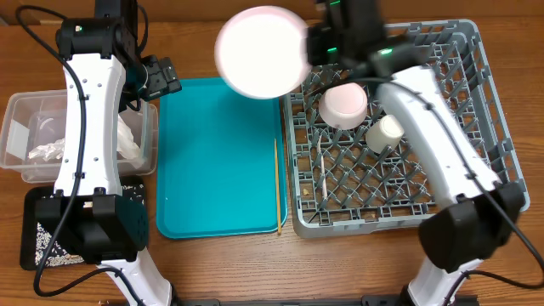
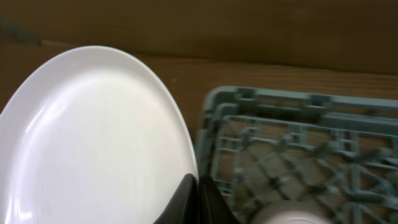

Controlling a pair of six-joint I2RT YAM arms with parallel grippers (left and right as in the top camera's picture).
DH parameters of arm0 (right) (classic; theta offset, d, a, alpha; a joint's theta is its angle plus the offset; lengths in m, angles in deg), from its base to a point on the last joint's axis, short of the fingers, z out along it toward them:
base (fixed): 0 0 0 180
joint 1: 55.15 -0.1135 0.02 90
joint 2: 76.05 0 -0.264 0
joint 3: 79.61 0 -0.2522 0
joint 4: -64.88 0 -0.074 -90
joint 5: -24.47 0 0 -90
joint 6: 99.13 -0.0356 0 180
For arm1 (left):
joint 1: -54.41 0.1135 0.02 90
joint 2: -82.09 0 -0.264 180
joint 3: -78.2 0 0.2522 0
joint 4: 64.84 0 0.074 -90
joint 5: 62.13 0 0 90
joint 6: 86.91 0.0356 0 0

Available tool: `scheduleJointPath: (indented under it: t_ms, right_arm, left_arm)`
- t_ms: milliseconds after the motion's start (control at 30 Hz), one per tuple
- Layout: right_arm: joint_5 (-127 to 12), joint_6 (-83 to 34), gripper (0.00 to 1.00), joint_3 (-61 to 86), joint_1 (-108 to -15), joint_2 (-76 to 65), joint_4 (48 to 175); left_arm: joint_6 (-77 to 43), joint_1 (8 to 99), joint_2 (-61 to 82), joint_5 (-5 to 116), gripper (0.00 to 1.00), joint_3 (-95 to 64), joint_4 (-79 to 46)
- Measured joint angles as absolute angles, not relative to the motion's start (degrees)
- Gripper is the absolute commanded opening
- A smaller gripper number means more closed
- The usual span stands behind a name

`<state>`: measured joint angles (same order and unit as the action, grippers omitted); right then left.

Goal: Sort waste into correct bins and load items into the dishwasher
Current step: 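Carry the plate right and stand it upright in the rack's back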

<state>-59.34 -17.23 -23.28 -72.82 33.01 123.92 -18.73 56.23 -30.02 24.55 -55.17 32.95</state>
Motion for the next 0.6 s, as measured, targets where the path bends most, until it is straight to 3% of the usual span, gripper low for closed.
scheduleJointPath:
  t_ms: [267,467,600]
  right_arm:
    - [-63.73,-17.34,0.04,-23.3,-56.91,31.15,136.77]
    - [-86.0,-12.75,0.04,-23.3,-57.91,27.43,137.17]
    - [-93.63,-11.35,0.04,-23.3,-61.3,27.35,137.1]
  left_arm:
    - [-18.73,56.23,-30.02,24.55,1.0,-55.17,32.95]
    - [-18.73,56.23,-30.02,24.55,1.0,-55.2,32.97]
    - [-18.73,56.23,-30.02,24.55,1.0,-55.17,32.97]
